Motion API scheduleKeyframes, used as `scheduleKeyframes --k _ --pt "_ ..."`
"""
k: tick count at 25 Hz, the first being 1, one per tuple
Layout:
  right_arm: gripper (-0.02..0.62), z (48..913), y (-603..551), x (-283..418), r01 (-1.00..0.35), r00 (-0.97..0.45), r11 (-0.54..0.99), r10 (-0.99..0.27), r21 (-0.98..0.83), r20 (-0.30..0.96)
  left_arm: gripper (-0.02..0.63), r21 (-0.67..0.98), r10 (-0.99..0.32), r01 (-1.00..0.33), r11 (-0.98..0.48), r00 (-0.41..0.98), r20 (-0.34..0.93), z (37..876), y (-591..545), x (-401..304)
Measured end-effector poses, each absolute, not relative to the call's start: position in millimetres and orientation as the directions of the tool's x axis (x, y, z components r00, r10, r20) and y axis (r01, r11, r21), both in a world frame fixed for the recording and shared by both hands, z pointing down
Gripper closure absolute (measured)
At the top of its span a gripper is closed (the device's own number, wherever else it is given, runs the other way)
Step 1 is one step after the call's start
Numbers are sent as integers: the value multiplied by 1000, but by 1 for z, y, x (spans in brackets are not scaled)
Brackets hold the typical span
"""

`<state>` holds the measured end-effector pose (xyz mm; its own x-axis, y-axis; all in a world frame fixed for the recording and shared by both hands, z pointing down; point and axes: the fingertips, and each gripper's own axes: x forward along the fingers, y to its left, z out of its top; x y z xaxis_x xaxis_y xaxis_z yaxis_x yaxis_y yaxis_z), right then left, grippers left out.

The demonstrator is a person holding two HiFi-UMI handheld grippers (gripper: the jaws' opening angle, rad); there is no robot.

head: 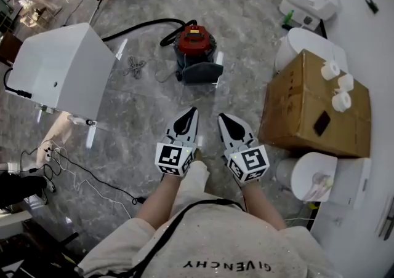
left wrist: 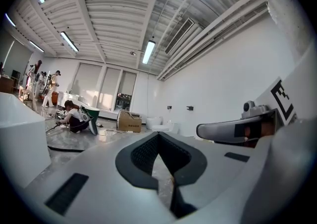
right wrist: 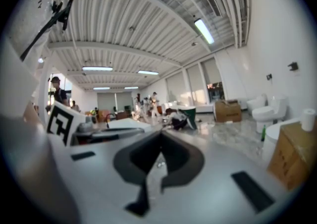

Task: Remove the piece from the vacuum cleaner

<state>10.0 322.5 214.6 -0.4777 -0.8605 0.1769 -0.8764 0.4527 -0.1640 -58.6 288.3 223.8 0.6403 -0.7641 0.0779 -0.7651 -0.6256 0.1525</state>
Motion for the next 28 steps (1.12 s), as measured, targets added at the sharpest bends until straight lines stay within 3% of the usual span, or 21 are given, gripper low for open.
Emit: scheduleKeyframes --k 17,28 --pt "581 247 205 25 -897 -439 407 -867 -174 235 584 179 -747 -753 -633 655 114 253 161 -64" --pt "581 279 147 23 -864 -504 466 -815 -192 288 584 219 -748 -759 -612 646 149 279 113 -53"
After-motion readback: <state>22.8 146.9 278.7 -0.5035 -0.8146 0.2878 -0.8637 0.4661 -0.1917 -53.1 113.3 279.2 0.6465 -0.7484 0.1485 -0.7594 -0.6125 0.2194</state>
